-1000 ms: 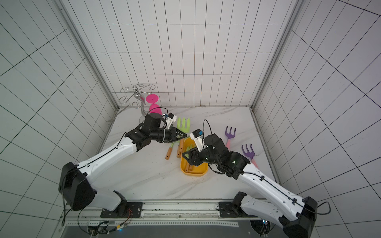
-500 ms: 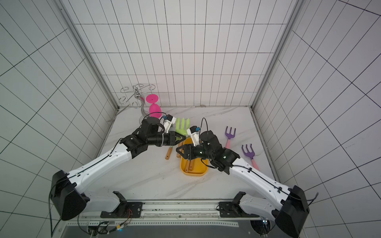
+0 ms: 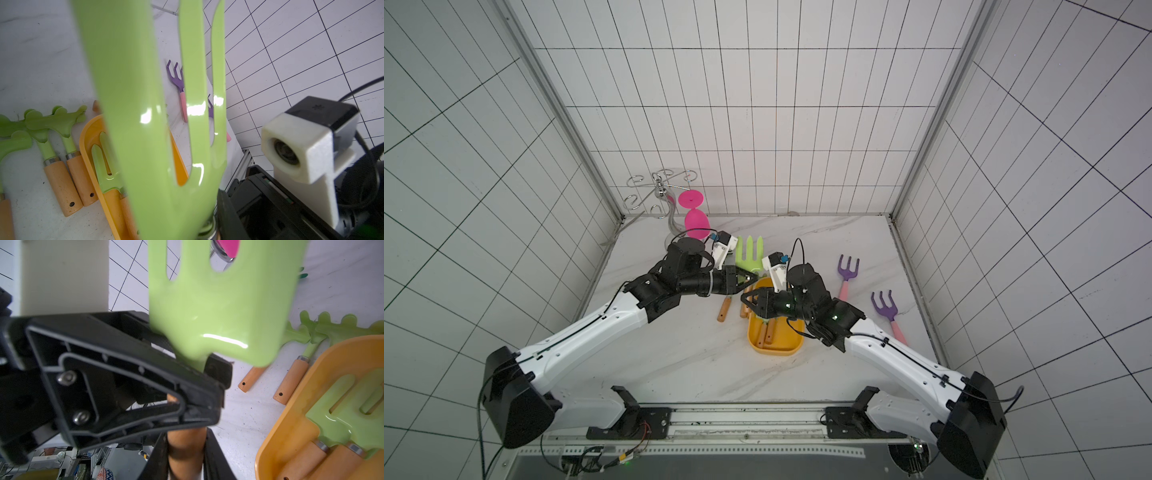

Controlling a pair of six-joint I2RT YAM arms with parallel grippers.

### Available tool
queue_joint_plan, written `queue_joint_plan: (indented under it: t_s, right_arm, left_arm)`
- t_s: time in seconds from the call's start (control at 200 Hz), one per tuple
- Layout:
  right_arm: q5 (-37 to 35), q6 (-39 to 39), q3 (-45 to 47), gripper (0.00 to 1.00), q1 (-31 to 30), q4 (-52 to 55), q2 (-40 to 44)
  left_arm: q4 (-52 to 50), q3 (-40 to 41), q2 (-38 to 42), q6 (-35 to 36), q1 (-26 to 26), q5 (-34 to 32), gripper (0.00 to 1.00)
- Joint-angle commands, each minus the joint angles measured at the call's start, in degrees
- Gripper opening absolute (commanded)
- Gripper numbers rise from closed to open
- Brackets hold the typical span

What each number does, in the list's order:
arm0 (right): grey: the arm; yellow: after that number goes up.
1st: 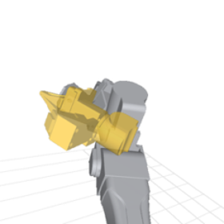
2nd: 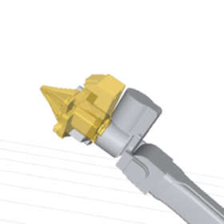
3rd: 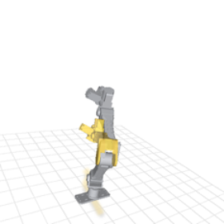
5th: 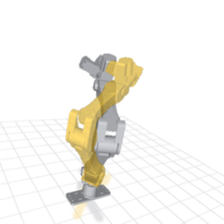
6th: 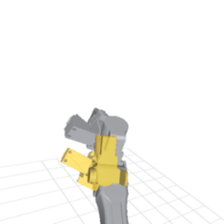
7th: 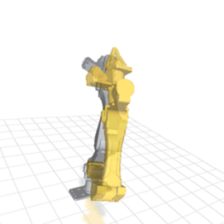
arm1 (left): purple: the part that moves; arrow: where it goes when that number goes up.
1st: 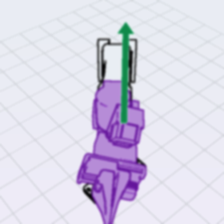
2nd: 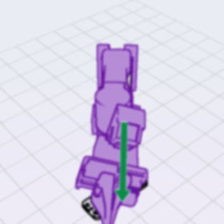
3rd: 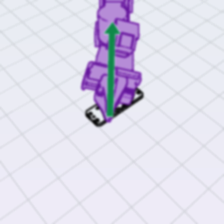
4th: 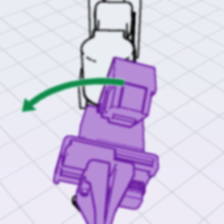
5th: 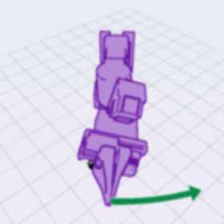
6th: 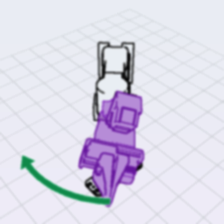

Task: Put the rake into the storage box
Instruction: Place the rake in the storage box.

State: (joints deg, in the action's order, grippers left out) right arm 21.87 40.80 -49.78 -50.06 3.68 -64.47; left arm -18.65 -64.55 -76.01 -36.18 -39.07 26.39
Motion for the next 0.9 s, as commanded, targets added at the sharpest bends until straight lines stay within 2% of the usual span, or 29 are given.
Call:
queue_joint_plan:
  t_s: [0.0,0.025,0.075,0.125,0.14,0.29,0.38,0.5,0.635,0.894]
  right_arm:
    - [-2.6,0.4,2.4,0.18,1.1,-0.5,1.8]
    - [-2.8,0.7,2.7,0.18,1.3,-0.5,2.2]
    - [-2.8,1.2,3.2,0.18,1.8,-0.4,3.2]
    - [-2.9,1.9,4.0,0.18,2.4,0.1,4.2]
    - [-3.0,2.1,4.3,0.18,2.6,0.3,4.5]
    - [-5.6,5.5,8.0,0.16,4.9,4.4,8.2]
    - [-7.3,6.7,8.9,0.17,6.1,9.8,9.5]
    - [-8.5,7.9,9.3,0.21,6.4,16.0,8.4]
    - [-7.7,11.1,11.7,0.22,6.2,15.3,6.0]
    - [-5.8,8.8,9.9,0.24,6.1,15.0,-4.9]
  left_arm:
    - [0.4,0.3,1.9,1.3,-0.4,-1.8,0.40]
    - [0.0,0.3,1.9,1.6,-0.4,-2.4,0.53]
    - [-1.0,0.2,1.9,2.2,-0.4,-3.9,0.69]
    - [-1.9,0.2,1.9,2.9,-0.4,-5.2,0.95]
    - [-2.0,0.2,2.1,3.1,-0.4,-5.6,0.99]
    - [-4.4,0.8,3.2,7.3,-0.4,-11.3,0.99]
    - [-7.6,1.2,4.0,10.3,-0.4,-18.3,0.99]
    - [-11.9,0.9,4.5,13.4,-0.4,-25.4,0.99]
    - [-14.8,0.9,4.8,14.7,0.3,-33.2,0.99]
    - [-20.0,1.4,2.5,14.3,5.9,-34.7,0.99]
